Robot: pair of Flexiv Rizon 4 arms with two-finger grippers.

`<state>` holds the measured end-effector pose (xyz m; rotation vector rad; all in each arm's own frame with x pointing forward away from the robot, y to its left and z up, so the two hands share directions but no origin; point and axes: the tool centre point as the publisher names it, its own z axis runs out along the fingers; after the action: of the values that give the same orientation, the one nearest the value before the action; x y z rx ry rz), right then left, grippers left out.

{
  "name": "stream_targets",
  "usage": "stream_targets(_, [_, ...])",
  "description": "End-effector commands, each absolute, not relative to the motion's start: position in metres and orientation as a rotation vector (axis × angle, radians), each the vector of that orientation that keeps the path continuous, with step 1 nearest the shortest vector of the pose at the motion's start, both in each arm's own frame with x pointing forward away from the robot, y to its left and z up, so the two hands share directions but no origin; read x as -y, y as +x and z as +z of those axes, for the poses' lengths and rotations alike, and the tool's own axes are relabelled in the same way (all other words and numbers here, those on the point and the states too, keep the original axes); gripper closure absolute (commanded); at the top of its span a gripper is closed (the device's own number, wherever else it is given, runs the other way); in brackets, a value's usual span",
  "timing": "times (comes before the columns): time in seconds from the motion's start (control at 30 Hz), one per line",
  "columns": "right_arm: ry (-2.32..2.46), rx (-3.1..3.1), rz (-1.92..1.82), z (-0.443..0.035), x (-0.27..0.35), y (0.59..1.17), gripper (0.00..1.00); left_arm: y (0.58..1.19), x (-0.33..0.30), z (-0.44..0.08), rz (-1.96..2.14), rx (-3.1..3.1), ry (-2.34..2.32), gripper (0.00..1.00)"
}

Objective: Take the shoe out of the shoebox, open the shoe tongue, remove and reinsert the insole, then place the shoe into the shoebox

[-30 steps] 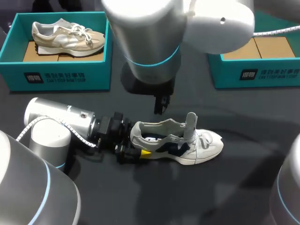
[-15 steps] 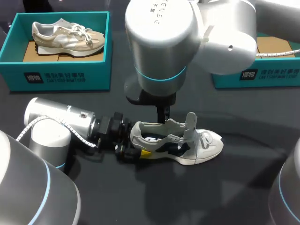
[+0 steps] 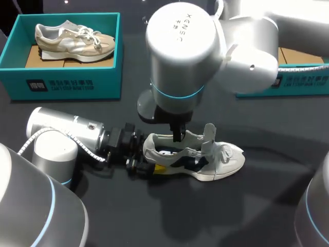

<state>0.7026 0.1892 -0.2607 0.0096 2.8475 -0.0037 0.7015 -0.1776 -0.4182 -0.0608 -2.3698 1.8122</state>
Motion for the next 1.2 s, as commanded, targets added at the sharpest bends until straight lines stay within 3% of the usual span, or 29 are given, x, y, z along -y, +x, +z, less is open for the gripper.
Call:
stream_targets(0.03, [0.008,-2.848,0.005,-0.271,-0.189,0.705,1.00,0.701,0.179,-0.419,1.810,2.371,-0.061,1.00])
stream_targets(0.3, [0.008,-2.848,0.005,-0.271,-0.189,0.705,1.00,0.701,0.179,-0.419,1.810,2.371,-0.061,1.00])
stream_targets(1.2, [-0.084,-2.961,0.076,-0.352,-0.197,0.711,1.00,0.701,0.179,-0.419,1.810,2.371,-0.061,1.00])
